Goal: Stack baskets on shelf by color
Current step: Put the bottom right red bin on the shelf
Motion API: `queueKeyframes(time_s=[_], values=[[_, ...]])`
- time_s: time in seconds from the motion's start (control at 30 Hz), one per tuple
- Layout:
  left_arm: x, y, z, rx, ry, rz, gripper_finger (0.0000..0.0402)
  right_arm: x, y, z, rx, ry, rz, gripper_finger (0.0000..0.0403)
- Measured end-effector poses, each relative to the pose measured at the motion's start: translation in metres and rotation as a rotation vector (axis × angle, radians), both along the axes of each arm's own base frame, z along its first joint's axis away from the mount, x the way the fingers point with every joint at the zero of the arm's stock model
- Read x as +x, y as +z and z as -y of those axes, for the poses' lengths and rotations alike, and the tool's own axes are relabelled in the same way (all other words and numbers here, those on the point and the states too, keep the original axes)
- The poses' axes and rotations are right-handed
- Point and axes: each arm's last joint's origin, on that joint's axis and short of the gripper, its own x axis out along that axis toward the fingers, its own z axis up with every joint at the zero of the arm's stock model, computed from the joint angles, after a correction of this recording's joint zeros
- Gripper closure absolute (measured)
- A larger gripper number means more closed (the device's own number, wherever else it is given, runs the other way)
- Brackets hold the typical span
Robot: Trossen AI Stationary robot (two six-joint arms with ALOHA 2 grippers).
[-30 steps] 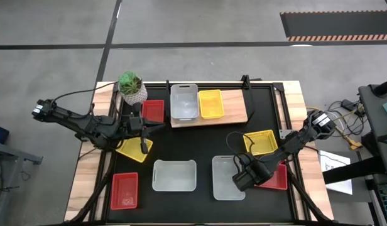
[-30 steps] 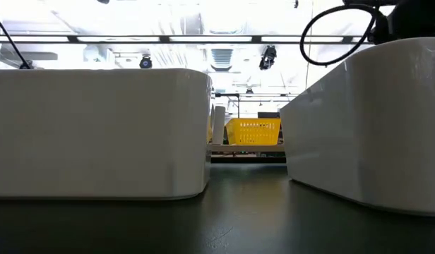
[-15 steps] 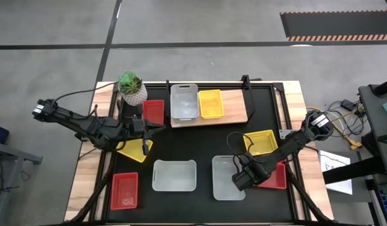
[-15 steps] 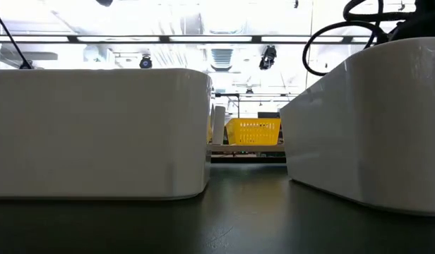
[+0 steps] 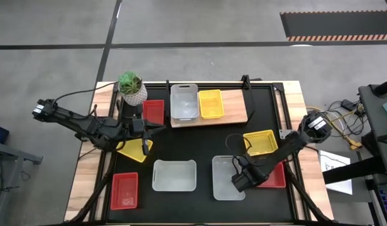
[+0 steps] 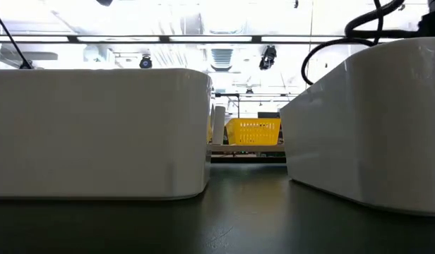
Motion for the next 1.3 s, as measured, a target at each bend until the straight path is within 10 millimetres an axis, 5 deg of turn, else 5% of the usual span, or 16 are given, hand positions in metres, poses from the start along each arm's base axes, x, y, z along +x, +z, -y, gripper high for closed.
queueKeyframes(time_s=[0.13, 0.4, 0.63, 0.8, 1.0, 1.3], values=[[0.002, -0.001, 0.001, 0.003, 0.000, -0.009, 0.0402, -0.004, 0.015, -0.010, 0.018, 0.032, 0.010, 0.0384], [0.020, -0.013, 0.010, -0.035, -0.012, -0.013, 0.0402, -0.019, 0.088, -0.023, 0.133, 0.193, -0.005, 0.0394], [0.039, -0.042, 0.026, -0.064, -0.121, 0.022, 0.0402, -0.035, 0.146, -0.039, 0.226, 0.578, 0.132, 0.0394], [0.045, -0.052, 0.033, -0.026, -0.303, 0.068, 0.0402, -0.025, 0.166, -0.039, 0.043, 0.924, 0.364, 0.0394], [0.049, -0.048, 0.035, 0.024, -0.340, 0.127, 0.0402, 0.002, 0.171, -0.017, -0.258, 1.250, 0.415, 0.0394], [0.052, -0.052, 0.037, -0.008, -0.339, 0.126, 0.0402, 0.046, 0.181, 0.065, -0.422, 1.433, 0.250, 0.0394]])
